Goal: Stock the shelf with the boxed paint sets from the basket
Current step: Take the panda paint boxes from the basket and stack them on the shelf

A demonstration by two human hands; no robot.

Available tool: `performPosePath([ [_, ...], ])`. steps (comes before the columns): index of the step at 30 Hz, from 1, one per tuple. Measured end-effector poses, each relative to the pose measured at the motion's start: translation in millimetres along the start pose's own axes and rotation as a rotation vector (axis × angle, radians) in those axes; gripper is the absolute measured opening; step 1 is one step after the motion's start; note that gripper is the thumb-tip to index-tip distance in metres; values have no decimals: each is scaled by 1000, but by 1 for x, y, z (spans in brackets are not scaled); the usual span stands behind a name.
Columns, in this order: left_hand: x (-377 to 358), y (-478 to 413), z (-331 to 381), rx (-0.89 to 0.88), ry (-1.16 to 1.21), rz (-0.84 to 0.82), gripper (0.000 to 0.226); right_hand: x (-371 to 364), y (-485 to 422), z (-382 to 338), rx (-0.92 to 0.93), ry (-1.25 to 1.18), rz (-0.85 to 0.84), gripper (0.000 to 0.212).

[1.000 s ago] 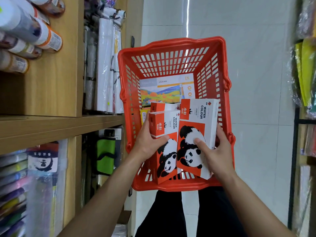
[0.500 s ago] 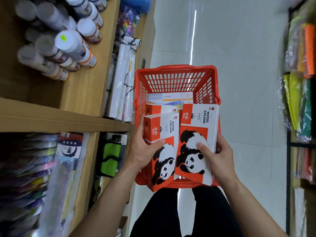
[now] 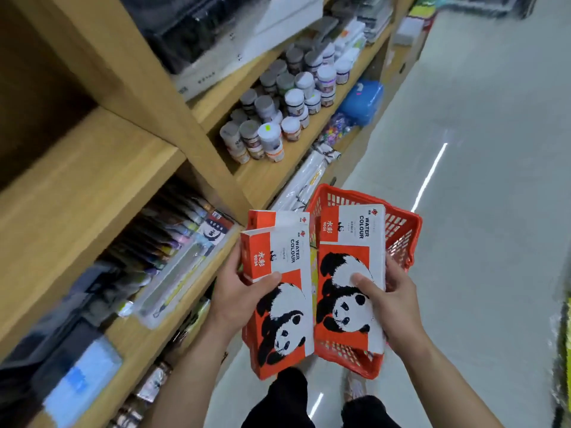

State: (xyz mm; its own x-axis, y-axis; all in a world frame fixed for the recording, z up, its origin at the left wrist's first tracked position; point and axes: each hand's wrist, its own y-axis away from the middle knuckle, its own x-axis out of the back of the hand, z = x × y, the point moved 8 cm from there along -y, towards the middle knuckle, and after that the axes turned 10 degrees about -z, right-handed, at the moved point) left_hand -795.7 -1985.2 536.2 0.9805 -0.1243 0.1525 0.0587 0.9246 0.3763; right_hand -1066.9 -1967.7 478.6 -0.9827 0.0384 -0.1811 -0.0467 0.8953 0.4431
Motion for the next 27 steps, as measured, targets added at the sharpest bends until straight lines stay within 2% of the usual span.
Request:
performPosePath([
  [4, 29, 71, 40, -79, 116, 220, 59, -34, 14, -47, 64, 24, -181, 49],
  [10, 90, 178, 84, -196, 170, 529, 61, -114, 50, -114, 170, 48, -450, 46],
  [14, 143, 235, 103, -292, 259, 698, 39, -185, 72, -155, 241, 85, -589, 37],
  [20, 224, 277, 102, -374, 417, 876, 21, -312, 71, -201, 264, 76, -718, 33],
  [27, 286, 280, 81, -390, 541, 889, 23, -421, 20, -198, 50, 292, -724, 28],
])
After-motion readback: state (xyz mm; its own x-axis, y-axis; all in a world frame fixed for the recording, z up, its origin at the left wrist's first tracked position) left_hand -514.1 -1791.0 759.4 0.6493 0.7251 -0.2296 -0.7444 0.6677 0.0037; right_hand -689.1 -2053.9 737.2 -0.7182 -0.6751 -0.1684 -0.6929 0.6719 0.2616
